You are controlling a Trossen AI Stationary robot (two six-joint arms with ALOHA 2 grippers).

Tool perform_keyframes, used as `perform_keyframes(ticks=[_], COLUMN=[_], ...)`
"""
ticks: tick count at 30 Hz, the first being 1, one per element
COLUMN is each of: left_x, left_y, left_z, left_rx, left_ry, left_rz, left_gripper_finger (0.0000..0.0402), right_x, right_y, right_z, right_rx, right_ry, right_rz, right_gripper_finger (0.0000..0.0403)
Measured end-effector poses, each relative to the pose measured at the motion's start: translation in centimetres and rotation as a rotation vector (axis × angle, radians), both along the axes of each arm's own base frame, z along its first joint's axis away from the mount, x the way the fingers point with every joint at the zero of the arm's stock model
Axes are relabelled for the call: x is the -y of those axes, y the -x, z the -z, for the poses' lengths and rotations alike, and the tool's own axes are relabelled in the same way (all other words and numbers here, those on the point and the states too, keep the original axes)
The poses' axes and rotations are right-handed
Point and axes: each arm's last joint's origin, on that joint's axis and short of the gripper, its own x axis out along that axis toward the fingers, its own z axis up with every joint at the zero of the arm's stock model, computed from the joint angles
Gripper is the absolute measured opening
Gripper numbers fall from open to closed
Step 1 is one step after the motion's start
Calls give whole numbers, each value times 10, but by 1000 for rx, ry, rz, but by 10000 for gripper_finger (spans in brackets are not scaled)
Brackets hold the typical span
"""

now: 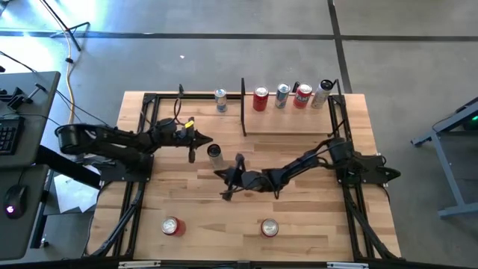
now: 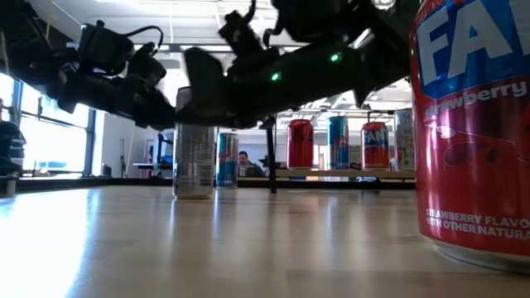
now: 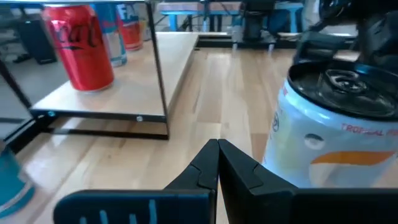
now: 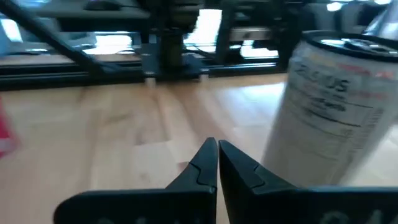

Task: Place canned beverage on shelf
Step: Put the white-yellow soda can on the shelf aligned with the other white-yellow soda can

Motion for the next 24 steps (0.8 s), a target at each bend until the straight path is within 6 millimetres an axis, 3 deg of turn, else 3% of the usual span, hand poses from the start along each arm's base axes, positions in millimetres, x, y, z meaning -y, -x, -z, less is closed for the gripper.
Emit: perform_keyframes(ticks=[12,17,24], left_x=[-9,-6,1], left_y=[-9,-12,-15], left_z=[16,23,30], left_rx=[21,2,-32], left_ry=[25,69,82], left_rz=[36,63,98], left_gripper_finger=[0,0,0], right_x=[1,5,-7], right_y=[-29,-29,-22], right_z=[11,15,13], right_rx=[27,27,-51], right_ry=[5,10,104], right_rz=[54,177,274], right_gripper_finger=[0,0,0])
